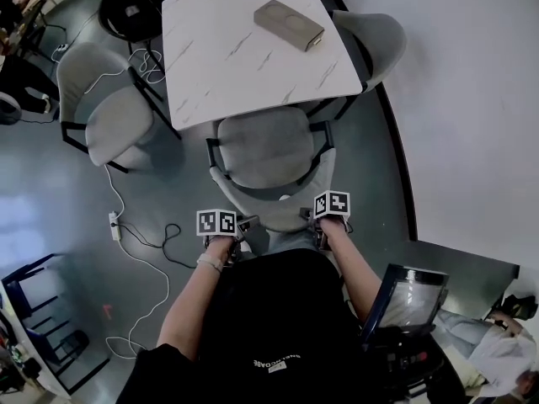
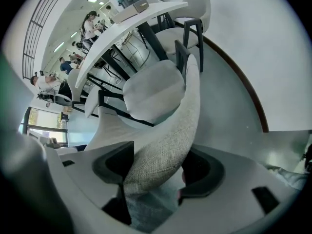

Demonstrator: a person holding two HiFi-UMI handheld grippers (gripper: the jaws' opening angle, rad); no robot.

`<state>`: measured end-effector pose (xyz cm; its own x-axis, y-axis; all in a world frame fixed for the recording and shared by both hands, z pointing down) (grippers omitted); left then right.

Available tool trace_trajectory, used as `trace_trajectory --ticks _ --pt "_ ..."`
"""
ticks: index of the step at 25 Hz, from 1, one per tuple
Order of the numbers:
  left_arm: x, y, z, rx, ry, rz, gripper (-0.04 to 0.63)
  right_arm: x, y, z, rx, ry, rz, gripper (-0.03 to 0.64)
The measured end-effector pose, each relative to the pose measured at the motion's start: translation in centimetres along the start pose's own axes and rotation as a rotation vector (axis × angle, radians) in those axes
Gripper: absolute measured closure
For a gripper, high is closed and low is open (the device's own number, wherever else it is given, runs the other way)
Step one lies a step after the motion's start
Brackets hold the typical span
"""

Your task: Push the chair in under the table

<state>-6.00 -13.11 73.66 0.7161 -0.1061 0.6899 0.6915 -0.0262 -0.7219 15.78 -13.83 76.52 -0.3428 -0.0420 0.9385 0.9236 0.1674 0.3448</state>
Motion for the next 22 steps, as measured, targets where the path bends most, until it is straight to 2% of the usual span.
trace_trajectory --ticks 2,5,9,14,17,21,22 --pt "-1.4 0.0 -0.6 0.038 0.048 -0.024 0.308 -0.4 0.5 0.2 0.011 0.015 0.041 0.331" --pt "-3.4 0.9 -1.3 0.068 0.125 -0.009 0.308 -1.5 1.1 0.4 0.023 0.049 0.100 0.331" --pt "-6.5 3.8 -2.2 0.173 0.230 0.038 0.310 -5.1 0.0 -0.1 -0.001 0.187 0.126 0.331" --pt "-10.1 10.1 -2.8 0.391 0.332 0.129 0.313 -11.9 -5.4 -0.8 -0.114 0.451 0.010 0.333" --pt "-11.7 14.7 -1.9 0.501 0.358 0.213 0.313 -15.6 -8.6 0.3 -0.172 0.559 -0.084 0.337" --pt "-13.5 20.1 -0.6 0.627 0.405 0.292 0.316 -20.2 -11.5 2.5 -0.222 0.699 -0.202 0.391" --pt "-14.0 21.4 -0.3 0.649 0.430 0.310 0.342 -21.4 -11.9 3.1 -0.238 0.737 -0.219 0.409"
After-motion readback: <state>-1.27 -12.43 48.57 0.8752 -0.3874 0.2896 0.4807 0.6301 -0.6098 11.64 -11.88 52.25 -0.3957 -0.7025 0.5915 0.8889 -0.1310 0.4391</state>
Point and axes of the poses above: the fingertips, and each gripper's own axes: x forward along the fingers, y to its right, z out of its underside, the point moved 1 cm from there along -x, backward along the fingers
